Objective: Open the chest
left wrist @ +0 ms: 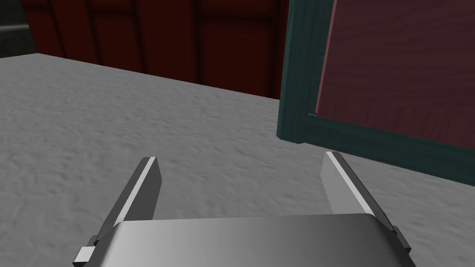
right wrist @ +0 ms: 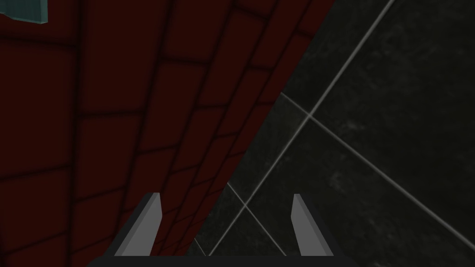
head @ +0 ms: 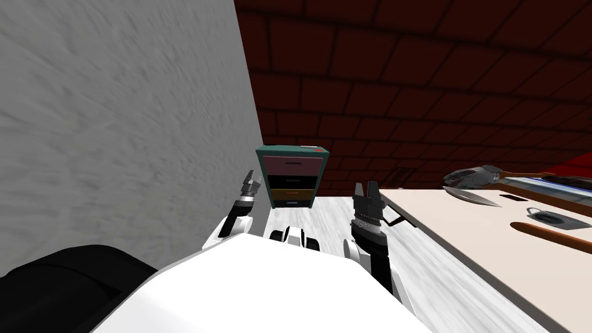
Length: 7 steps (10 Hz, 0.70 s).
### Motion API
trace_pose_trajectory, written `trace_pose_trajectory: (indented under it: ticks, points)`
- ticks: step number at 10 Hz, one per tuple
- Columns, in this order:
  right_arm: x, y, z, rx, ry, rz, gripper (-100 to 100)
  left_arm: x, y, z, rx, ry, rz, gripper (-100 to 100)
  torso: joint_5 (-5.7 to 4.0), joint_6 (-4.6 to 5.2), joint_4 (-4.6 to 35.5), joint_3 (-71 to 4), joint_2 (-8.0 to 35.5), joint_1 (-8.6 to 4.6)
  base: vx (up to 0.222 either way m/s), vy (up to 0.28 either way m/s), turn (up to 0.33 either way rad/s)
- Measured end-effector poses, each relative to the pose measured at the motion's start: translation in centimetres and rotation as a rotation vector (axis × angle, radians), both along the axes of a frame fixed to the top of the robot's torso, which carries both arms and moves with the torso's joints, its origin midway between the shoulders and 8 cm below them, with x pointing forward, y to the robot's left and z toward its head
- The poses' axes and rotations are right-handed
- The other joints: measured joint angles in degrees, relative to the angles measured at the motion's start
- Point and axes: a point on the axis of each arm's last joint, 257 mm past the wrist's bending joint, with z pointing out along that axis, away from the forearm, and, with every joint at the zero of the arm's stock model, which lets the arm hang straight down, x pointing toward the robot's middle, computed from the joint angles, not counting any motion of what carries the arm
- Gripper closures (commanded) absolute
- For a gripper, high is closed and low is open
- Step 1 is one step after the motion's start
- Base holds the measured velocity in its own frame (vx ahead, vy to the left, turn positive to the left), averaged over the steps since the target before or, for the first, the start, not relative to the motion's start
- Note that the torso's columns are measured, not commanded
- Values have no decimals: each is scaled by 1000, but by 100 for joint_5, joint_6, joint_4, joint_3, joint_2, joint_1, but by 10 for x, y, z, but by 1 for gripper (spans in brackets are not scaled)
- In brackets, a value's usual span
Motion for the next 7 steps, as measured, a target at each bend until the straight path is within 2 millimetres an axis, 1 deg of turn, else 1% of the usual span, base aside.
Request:
trace_pose_trajectory:
  ticks: [1,7]
  points:
    - [0,0,0,0,0,0,0,2,2,-5,3,5,1,-100,1,1,2,5,9,6,47,-19,3]
    - [0,0,0,0,0,0,0,14,10,-53,27,70,16,-100,1,0,3,6,9,3,69,-29,7]
